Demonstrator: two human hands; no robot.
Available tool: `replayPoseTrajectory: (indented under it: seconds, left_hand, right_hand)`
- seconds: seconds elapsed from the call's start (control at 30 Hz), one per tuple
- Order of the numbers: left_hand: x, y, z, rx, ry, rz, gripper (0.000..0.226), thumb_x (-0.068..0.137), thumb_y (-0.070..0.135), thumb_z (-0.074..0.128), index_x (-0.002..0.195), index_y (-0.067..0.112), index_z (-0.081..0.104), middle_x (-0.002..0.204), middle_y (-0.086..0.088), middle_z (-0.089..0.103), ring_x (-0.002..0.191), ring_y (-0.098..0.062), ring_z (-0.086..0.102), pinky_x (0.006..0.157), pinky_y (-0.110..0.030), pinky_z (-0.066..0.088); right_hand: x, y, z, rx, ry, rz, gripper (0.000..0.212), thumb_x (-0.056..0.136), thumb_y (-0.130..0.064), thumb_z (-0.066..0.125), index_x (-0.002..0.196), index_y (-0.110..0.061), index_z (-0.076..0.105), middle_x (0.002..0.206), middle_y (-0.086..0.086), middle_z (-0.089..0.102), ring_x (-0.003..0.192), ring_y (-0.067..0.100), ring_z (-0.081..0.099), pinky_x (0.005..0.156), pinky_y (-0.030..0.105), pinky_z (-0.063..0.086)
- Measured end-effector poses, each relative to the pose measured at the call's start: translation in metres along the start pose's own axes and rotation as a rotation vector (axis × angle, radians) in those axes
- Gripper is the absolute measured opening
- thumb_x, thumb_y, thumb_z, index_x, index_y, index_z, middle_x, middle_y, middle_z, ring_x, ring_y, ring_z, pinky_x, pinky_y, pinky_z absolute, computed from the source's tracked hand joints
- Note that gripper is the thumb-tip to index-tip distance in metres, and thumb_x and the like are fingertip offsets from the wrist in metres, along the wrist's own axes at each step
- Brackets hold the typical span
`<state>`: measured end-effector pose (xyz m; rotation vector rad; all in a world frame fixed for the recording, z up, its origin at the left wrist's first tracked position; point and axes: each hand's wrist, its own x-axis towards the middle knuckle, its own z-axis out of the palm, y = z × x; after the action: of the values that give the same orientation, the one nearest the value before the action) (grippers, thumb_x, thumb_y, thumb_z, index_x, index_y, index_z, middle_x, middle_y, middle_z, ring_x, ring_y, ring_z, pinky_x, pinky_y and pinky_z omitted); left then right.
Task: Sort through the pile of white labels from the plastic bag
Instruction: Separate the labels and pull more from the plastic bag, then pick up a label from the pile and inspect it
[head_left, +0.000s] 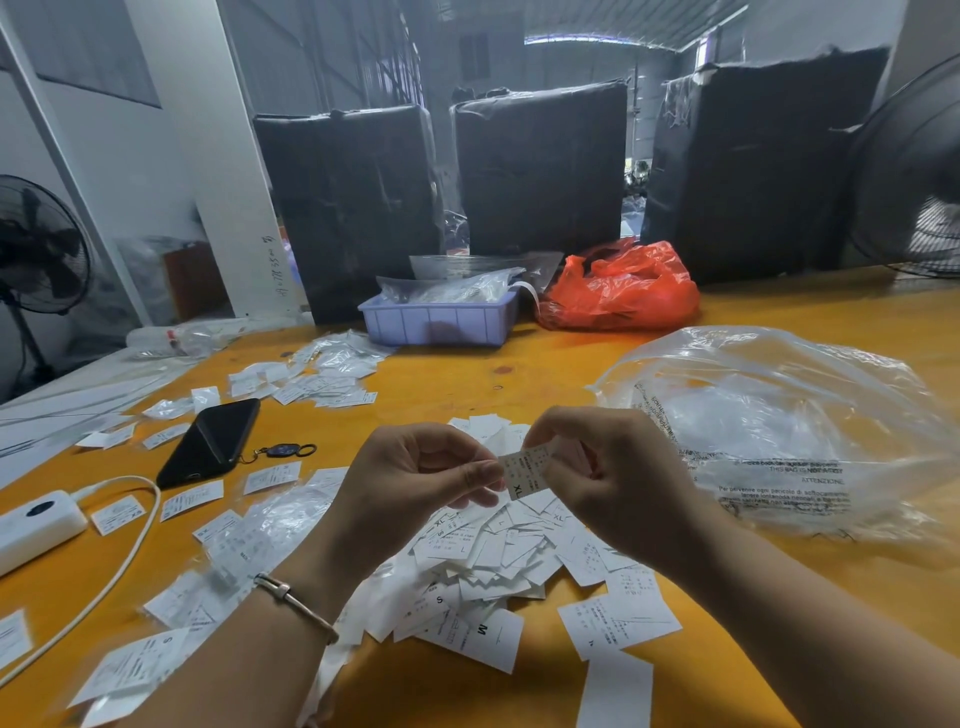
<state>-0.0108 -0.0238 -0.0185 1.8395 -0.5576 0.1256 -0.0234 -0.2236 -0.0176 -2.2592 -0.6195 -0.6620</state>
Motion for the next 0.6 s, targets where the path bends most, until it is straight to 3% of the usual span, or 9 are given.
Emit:
replayPoseTrajectory:
  seconds: [0.13, 0.3, 0.37, 0.47, 0.6]
  left_hand:
    - [-0.0003, 0.0002, 0.0018, 0.017, -0.011, -0.005, 0.024, 0.073, 0.022, 0.074, 0.087, 0.002, 0.073, 0.076, -0.008, 0.077, 0.07, -0.022, 0.074, 0.06, -0.025, 0.056]
    - [-0.0005, -0.0002, 0.0027, -0.003, -0.022, -0.032, 0.032, 0.07, 0.023, 0.077, 0.088, -0.003, 0.072, 0.076, -0.011, 0.076, 0.069, -0.021, 0.073, 0.061, -0.024, 0.055]
    - [-0.0005, 0.0, 0.002, -0.016, -0.031, -0.044, 0.031, 0.071, 0.023, 0.076, 0.09, -0.002, 0.072, 0.077, -0.011, 0.076, 0.071, -0.022, 0.073, 0.061, -0.023, 0.055]
    - [-0.0006, 0.0009, 0.0023, -0.042, -0.045, -0.063, 0.028, 0.072, 0.023, 0.076, 0.091, 0.002, 0.072, 0.081, -0.009, 0.077, 0.074, -0.023, 0.074, 0.062, -0.023, 0.056]
    - [-0.0004, 0.0009, -0.0006, -0.069, -0.033, -0.072, 0.022, 0.077, 0.02, 0.075, 0.09, 0.004, 0.072, 0.084, -0.009, 0.077, 0.077, -0.024, 0.075, 0.065, -0.027, 0.057]
  right_hand:
    - [-0.0007, -0.0013, 0.0009, -0.032, -0.077, -0.023, 0.02, 0.083, -0.01, 0.059, 0.093, -0.021, 0.072, 0.074, -0.004, 0.068, 0.05, 0.003, 0.043, 0.044, 0.028, 0.04]
    - [-0.0005, -0.0011, 0.0051, -0.014, -0.115, 0.019, 0.03, 0.081, -0.01, 0.057, 0.107, -0.023, 0.061, 0.066, -0.017, 0.052, 0.049, 0.003, 0.04, 0.048, 0.025, 0.032]
    - [-0.0001, -0.0014, 0.0044, 0.081, -0.074, 0.025, 0.03, 0.079, -0.006, 0.059, 0.105, -0.021, 0.06, 0.07, -0.011, 0.057, 0.049, 0.006, 0.042, 0.047, 0.026, 0.035]
    - [-0.0002, -0.0013, 0.0033, 0.242, 0.016, 0.016, 0.03, 0.077, 0.002, 0.062, 0.101, -0.016, 0.061, 0.07, 0.003, 0.063, 0.053, 0.02, 0.048, 0.048, 0.04, 0.043]
    - [0.0017, 0.0045, 0.0014, 0.311, 0.236, 0.043, 0.036, 0.083, 0.007, 0.057, 0.108, -0.017, 0.066, 0.058, 0.008, 0.054, 0.051, 0.033, 0.049, 0.046, 0.047, 0.044]
